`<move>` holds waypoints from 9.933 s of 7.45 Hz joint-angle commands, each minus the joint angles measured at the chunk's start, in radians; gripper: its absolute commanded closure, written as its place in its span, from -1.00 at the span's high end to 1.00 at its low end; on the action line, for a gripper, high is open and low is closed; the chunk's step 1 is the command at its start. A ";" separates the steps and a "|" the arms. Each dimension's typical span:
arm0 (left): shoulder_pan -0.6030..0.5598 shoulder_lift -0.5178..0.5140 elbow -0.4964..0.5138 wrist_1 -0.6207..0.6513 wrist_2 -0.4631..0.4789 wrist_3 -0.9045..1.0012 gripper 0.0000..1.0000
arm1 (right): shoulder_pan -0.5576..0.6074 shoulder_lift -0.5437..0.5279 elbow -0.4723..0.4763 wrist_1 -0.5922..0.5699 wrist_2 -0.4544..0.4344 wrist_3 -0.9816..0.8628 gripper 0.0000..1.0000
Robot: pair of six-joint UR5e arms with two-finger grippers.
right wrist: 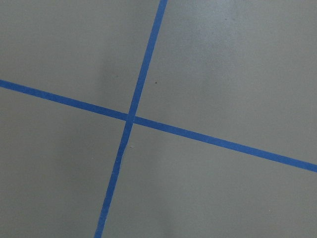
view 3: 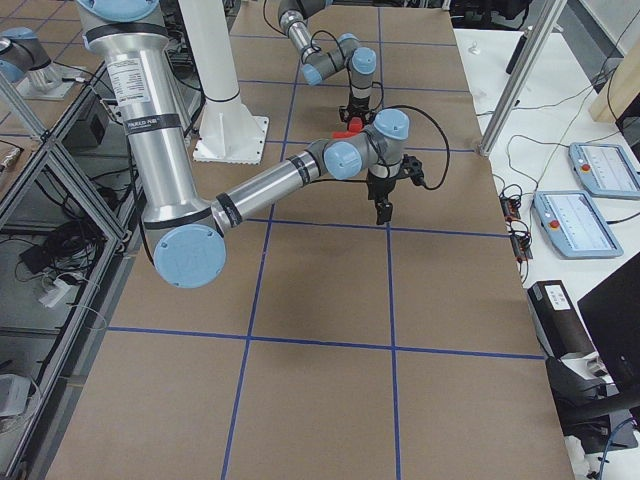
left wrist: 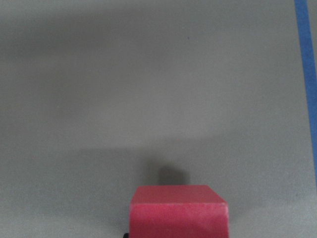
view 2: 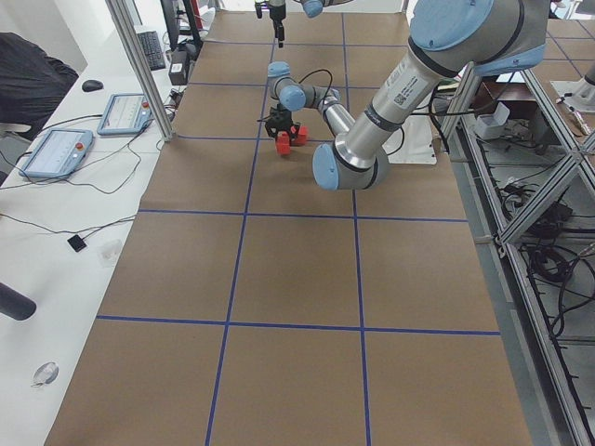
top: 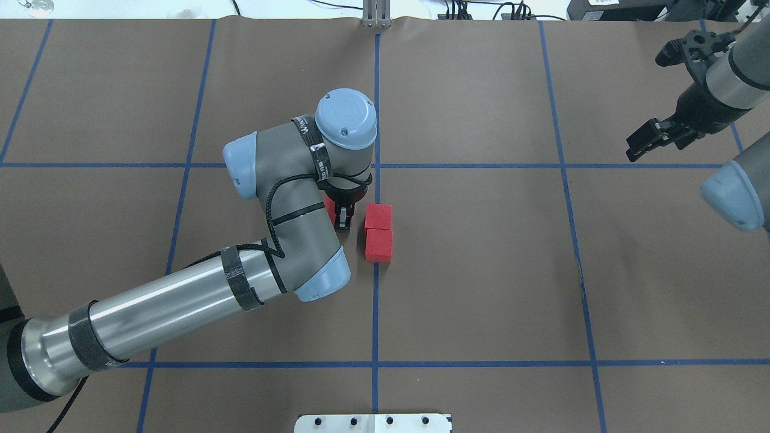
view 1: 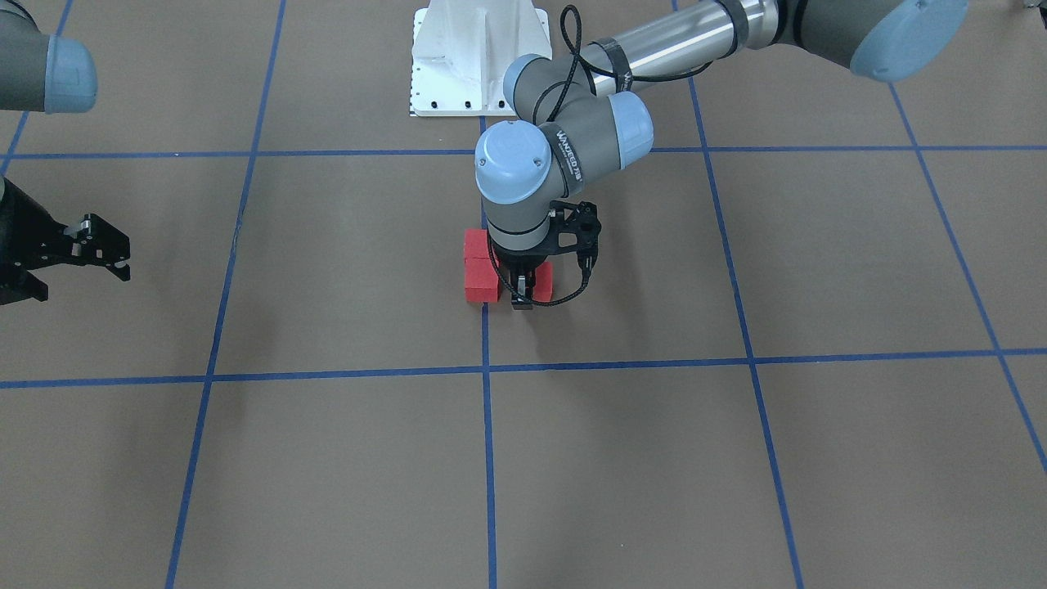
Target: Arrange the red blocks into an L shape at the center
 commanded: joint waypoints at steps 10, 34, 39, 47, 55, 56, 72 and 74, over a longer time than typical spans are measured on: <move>0.010 -0.015 0.000 -0.029 -0.003 -0.004 -1.00 | 0.000 0.003 0.019 0.000 0.002 0.011 0.98; 0.024 -0.018 -0.004 -0.026 -0.003 0.010 0.22 | 0.001 0.002 0.023 -0.002 0.002 0.010 0.98; 0.025 -0.024 -0.004 -0.024 -0.003 0.008 1.00 | 0.000 0.002 0.020 -0.002 0.000 0.010 0.98; -0.051 -0.010 -0.205 0.214 -0.005 0.236 1.00 | 0.012 0.018 0.020 0.008 -0.009 -0.001 0.98; -0.344 0.717 -0.837 0.195 -0.055 1.445 1.00 | 0.140 -0.089 -0.047 0.139 -0.052 0.028 0.98; -0.454 0.752 -0.807 0.191 -0.130 1.614 1.00 | 0.215 -0.087 -0.087 0.140 0.036 -0.016 0.98; -0.979 0.990 -0.426 -0.041 -0.414 2.621 1.00 | 0.512 -0.216 -0.148 -0.097 0.175 -0.362 0.98; -0.978 0.990 -0.425 -0.041 -0.414 2.621 1.00 | 0.512 -0.219 -0.142 -0.091 0.161 -0.360 0.98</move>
